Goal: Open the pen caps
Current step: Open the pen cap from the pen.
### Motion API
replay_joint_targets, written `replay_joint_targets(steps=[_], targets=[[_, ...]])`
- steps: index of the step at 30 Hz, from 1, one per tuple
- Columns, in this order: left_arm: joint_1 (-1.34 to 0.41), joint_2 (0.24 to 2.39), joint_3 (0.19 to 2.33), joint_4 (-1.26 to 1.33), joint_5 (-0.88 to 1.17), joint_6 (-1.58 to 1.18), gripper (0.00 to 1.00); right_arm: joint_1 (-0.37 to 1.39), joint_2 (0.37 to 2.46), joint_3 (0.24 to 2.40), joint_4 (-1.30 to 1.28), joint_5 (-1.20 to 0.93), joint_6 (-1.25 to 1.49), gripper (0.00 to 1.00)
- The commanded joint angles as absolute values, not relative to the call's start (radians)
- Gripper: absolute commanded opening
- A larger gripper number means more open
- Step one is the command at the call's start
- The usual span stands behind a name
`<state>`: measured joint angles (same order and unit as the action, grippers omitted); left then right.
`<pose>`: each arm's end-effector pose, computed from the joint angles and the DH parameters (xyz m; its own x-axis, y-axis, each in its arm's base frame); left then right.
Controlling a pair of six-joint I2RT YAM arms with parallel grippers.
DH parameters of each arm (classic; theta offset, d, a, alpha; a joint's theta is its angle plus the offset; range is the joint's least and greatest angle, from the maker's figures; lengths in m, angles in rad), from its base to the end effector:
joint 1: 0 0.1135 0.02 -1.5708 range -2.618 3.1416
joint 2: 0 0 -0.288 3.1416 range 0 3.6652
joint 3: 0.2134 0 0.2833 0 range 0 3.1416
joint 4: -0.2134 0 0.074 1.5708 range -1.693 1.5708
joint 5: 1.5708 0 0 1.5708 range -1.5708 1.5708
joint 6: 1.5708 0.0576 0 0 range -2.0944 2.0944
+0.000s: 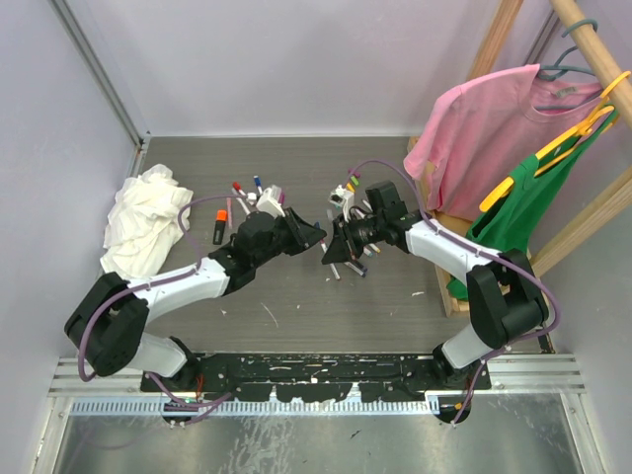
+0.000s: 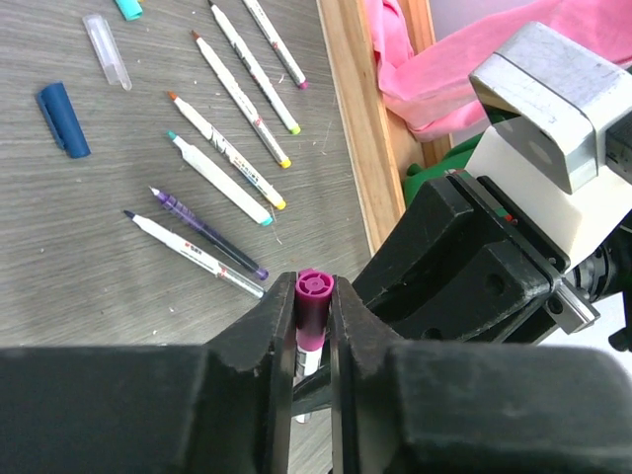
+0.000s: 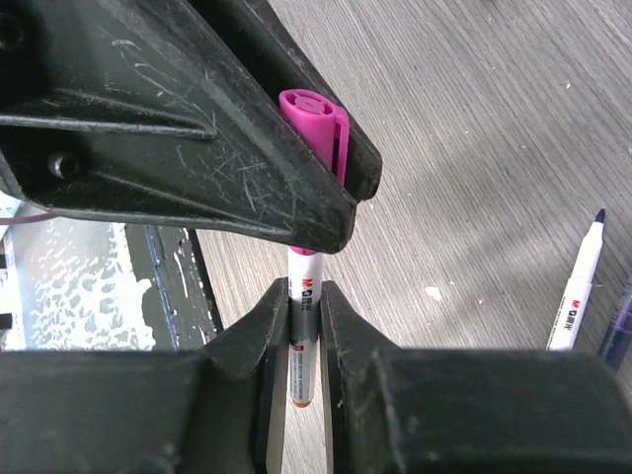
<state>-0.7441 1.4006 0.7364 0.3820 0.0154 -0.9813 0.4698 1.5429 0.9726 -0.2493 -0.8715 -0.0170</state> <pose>0.2588 -0.2395 0.2373 -0.6859 -0.4983 -0.5304 0.2123 0.5602 -0.8007 0.2950 0.1992 0.2212 -0.6387 -0.3366 -0.6919 -0.7681 0.3318 0.5477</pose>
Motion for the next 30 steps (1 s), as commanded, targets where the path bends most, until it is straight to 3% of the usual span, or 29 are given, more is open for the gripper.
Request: replay_joint_targets(steps=[1, 4, 15, 21, 30], targets=[[-0.746, 1.398, 0.778, 0.405, 0.013, -0.972, 0.10, 0.477, 1.500, 1.014, -0.239, -0.870, -0.034, 0.00], [-0.743, 1.387, 0.780, 0.404, 0.000, -0.957, 0.00, 0.477, 1.504, 1.017, -0.246, -0.870, -0.043, 0.01], [-0.548, 1.278, 0.923, 0.323, -0.171, -0.810, 0.00, 0.499, 1.552, 1.030, -0.279, -0.897, -0.078, 0.01], [-0.437, 1.214, 0.993, 0.315, -0.157, -0.798, 0.00, 0.503, 1.568, 1.050, -0.307, -0.899, -0.095, 0.01], [-0.379, 1.045, 0.836, 0.313, -0.110, -0.797, 0.00, 0.503, 1.552, 1.087, -0.392, -0.818, -0.200, 0.01]])
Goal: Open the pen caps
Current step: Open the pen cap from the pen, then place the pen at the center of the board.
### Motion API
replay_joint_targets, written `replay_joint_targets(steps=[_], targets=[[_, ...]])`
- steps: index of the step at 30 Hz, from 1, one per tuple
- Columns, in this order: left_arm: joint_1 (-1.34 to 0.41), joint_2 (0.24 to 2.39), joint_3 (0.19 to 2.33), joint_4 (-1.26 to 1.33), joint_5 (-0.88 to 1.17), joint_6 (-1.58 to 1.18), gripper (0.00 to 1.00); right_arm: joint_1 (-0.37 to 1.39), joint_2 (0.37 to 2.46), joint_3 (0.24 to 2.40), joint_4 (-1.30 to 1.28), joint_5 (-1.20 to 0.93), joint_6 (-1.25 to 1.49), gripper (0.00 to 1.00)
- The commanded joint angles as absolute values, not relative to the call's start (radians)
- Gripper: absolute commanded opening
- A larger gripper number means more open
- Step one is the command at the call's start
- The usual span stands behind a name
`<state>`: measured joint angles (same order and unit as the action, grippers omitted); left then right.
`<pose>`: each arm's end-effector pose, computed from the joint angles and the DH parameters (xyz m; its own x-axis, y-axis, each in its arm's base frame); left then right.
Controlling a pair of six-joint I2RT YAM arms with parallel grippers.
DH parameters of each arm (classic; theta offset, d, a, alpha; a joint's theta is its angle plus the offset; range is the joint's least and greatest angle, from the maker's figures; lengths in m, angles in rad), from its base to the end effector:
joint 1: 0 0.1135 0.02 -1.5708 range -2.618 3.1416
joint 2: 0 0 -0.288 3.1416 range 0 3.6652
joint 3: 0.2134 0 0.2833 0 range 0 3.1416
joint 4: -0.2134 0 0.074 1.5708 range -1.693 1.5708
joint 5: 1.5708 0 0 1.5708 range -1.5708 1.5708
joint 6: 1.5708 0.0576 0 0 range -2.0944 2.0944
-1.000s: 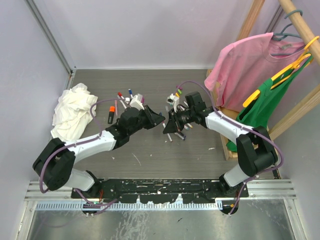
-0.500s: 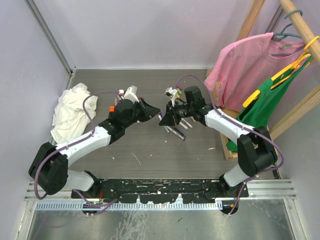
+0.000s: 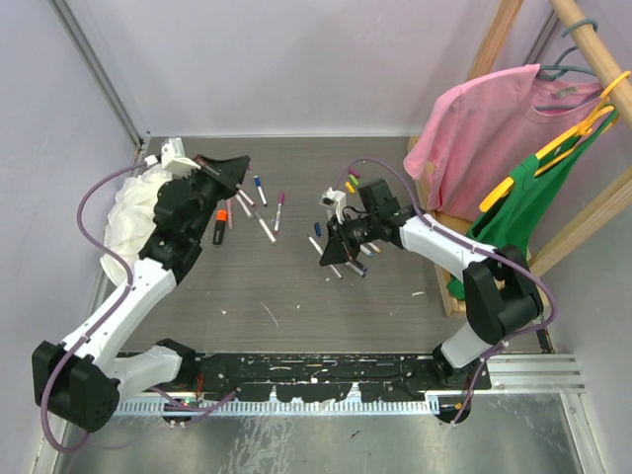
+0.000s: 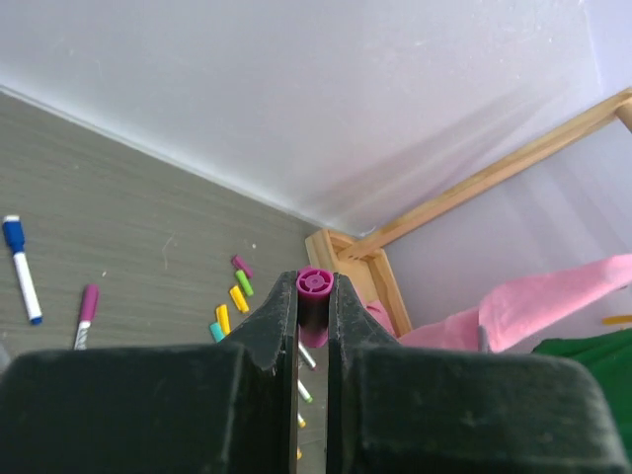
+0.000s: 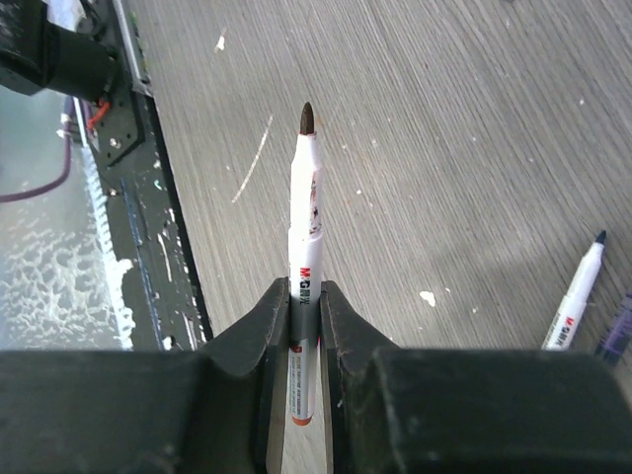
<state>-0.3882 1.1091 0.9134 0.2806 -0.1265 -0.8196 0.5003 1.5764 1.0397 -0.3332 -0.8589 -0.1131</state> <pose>0.2856 -0.1090 0.3875 -0.1358 -0.7278 -0.6722 0.2342 0.6357 -0.7355 0.2969 0.2120 0.2262 -0.5826 -0.4025 -0.7061 -0.8127 0.2955 0.5022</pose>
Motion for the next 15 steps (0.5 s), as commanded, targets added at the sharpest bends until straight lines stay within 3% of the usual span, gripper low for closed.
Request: replay_joint_targets(steps=[1, 15], targets=[[-0.378, 1.027, 0.806, 0.316, -0.098, -0.803, 0.00, 0.503, 1.554, 1.095, -0.414, -0.799, -0.223, 0.01], [-0.376, 0.874, 0.445, 0.360, 0.061, -0.954, 0.00, 0.506, 1.592, 1.148, -0.604, -0.618, -0.367, 0.01]])
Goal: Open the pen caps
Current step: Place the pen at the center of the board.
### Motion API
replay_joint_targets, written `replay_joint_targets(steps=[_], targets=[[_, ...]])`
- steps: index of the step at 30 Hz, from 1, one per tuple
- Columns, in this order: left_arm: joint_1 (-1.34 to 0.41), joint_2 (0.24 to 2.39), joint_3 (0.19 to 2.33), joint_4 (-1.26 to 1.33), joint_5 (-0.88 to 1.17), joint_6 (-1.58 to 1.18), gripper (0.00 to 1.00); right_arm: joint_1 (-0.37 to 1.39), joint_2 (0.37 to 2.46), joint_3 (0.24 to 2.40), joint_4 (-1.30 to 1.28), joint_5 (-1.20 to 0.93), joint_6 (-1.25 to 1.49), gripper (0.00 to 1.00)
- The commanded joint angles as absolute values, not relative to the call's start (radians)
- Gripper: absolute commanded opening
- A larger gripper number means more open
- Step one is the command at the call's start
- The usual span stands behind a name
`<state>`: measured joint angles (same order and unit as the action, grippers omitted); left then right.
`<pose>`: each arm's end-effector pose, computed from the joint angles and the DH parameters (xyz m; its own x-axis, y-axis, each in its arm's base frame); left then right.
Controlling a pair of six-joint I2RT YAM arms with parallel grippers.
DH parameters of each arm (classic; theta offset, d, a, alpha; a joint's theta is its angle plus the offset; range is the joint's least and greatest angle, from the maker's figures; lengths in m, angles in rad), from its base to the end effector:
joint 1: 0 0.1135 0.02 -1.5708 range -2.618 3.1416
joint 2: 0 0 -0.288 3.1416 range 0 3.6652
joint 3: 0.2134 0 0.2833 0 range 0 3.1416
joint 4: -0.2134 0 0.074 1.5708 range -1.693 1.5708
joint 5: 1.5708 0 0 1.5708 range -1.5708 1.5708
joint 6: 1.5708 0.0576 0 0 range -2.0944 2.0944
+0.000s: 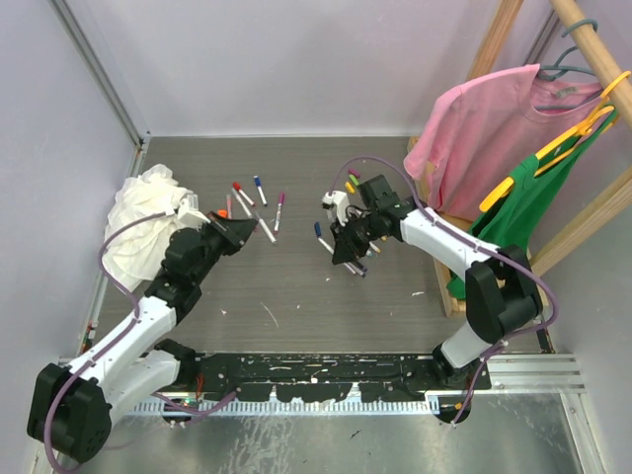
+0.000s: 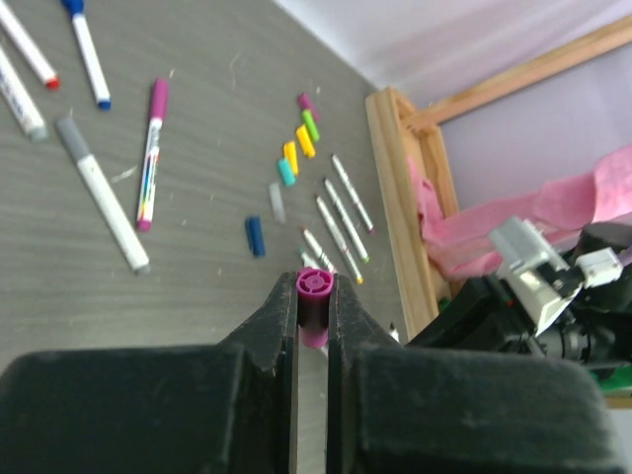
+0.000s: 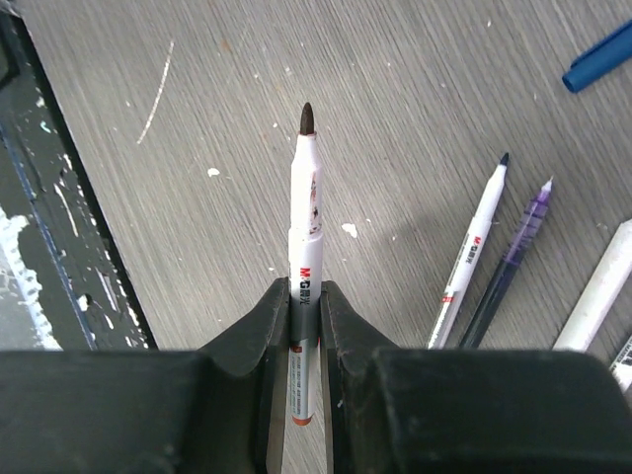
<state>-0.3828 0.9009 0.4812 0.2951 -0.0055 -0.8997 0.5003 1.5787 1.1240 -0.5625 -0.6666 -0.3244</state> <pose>0.2311 -0.0927 0.2649 -0.3602 -0.6992 -0.6176 0.1388 0.6145 -0.7766 0.2989 0.2040 0.2323 -0.4964 -0.5569 -0.6660 -0.8656 0.3758 0.3310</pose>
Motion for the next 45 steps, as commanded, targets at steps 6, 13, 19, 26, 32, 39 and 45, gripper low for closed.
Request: replay_joint_targets(steps=[6, 13, 19, 26, 32, 39, 45], targets=[[-0.377, 0.931, 0.350, 0.444, 0.127, -1.024, 0.00, 0.517, 1.636, 1.140, -0.626, -0.562, -0.370, 0.02], [-0.376, 1.055, 0.310, 0.571, 0.193, -1.078, 0.00, 0.573, 1.704, 1.151, -0.625, -0.470, -0.355, 0.03], [-0.376, 1.108, 0.312, 0.610, 0.219, -1.088, 0.00, 0.620, 1.773, 1.164, -0.618, -0.391, -0.334, 0.04], [-0.376, 1.105, 0.301, 0.614, 0.215, -1.090, 0.00, 0.641, 1.829, 1.178, -0.584, -0.225, -0.284, 0.06], [-0.377, 1.098, 0.293, 0.607, 0.210, -1.090, 0.00, 0.641, 1.835, 1.184, -0.562, -0.161, -0.258, 0.08], [-0.376, 1.095, 0.289, 0.607, 0.210, -1.094, 0.00, 0.640, 1.859, 1.186, -0.556, -0.130, -0.250, 0.12], [-0.376, 1.091, 0.284, 0.607, 0.210, -1.097, 0.00, 0.641, 1.865, 1.189, -0.556, -0.119, -0.248, 0.16]])
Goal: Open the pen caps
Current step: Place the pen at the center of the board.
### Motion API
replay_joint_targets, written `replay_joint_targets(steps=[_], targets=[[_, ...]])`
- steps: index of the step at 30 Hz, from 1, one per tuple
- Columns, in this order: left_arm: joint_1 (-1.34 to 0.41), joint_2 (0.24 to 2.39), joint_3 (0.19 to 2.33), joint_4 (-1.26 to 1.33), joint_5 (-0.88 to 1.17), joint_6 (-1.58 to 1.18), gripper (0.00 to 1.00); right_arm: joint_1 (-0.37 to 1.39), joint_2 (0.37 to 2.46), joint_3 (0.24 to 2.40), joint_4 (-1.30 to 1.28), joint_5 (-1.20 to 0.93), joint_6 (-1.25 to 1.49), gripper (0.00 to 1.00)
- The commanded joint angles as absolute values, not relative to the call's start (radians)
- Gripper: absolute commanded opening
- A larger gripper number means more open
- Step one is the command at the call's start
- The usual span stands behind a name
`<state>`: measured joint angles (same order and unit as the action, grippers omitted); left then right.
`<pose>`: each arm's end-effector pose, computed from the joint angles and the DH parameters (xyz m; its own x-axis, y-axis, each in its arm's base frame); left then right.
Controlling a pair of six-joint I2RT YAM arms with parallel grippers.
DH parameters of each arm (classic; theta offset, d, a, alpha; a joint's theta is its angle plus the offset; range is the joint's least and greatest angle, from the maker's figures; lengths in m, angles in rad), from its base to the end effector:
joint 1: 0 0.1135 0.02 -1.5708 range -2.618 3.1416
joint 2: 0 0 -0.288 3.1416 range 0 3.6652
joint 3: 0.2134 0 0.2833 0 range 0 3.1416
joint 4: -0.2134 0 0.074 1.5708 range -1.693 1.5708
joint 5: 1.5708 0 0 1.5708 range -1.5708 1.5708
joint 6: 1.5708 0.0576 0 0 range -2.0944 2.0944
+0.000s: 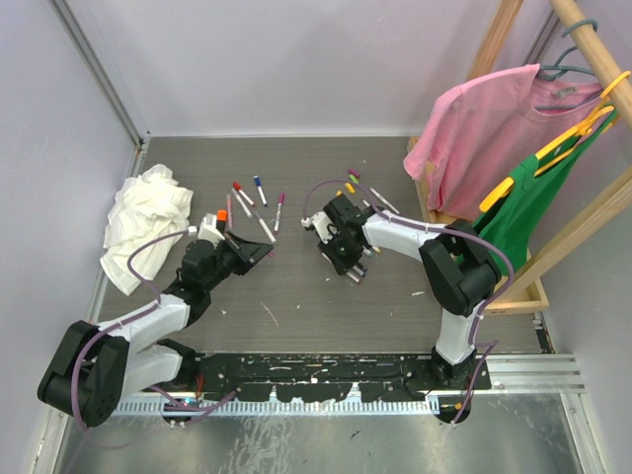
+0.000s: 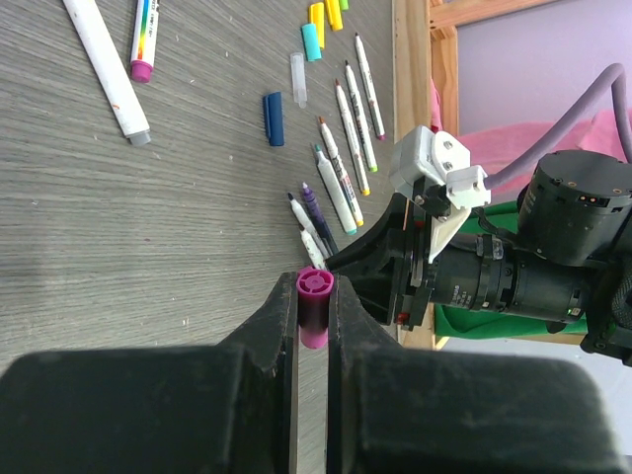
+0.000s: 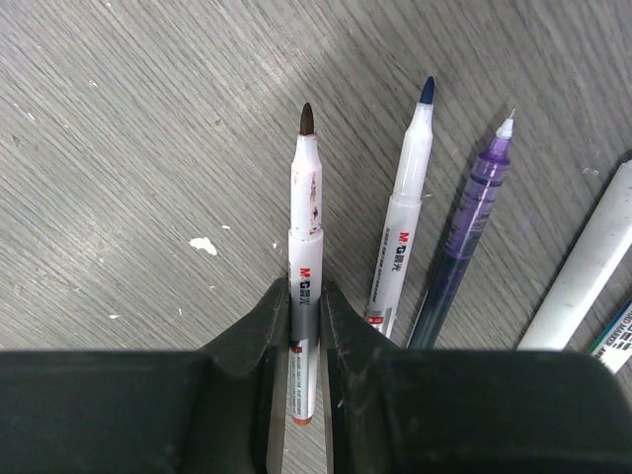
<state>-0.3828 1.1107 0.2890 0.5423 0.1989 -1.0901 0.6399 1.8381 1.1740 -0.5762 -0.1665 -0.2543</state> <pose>0.2277 -0.1039 0.1737 -0.5992 -0.6957 -0.3962 0.0240 0.4790 -0.8775 0.3100 0.2426 0.1441 -0.5754 -0.7376 -0.3535 -0.8025 0.5925 0.0701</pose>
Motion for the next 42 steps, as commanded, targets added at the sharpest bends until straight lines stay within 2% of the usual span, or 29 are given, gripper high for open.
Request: replay_joint_targets(steps=[1, 15, 25, 37, 42], targets=[[-0.376, 1.090, 0.284, 0.607, 0.210, -1.098, 0.00, 0.641, 1.865, 1.188, -0.556, -0.118, -0.248, 0.17], [-0.376, 1.084, 0.279, 0.606, 0.209, -1.099, 0.00, 0.640, 1.870, 1.192, -0.566, -0.129, -0.247, 0.30], [-0.377, 1.089, 0.282, 0.607, 0.213, -1.100, 0.00, 0.641, 1.838, 1.198, -0.569, -0.158, -0.250, 0.32], [-0.383, 1.116, 0.301, 0.610, 0.222, -1.099, 0.00, 0.641, 1.704, 1.176, -0.535, -0.188, -0.262, 0.35], [-0.405, 1.156, 0.332, 0.613, 0.223, -1.086, 0.00, 0.639, 1.640, 1.172, -0.540, -0.262, -0.293, 0.35]])
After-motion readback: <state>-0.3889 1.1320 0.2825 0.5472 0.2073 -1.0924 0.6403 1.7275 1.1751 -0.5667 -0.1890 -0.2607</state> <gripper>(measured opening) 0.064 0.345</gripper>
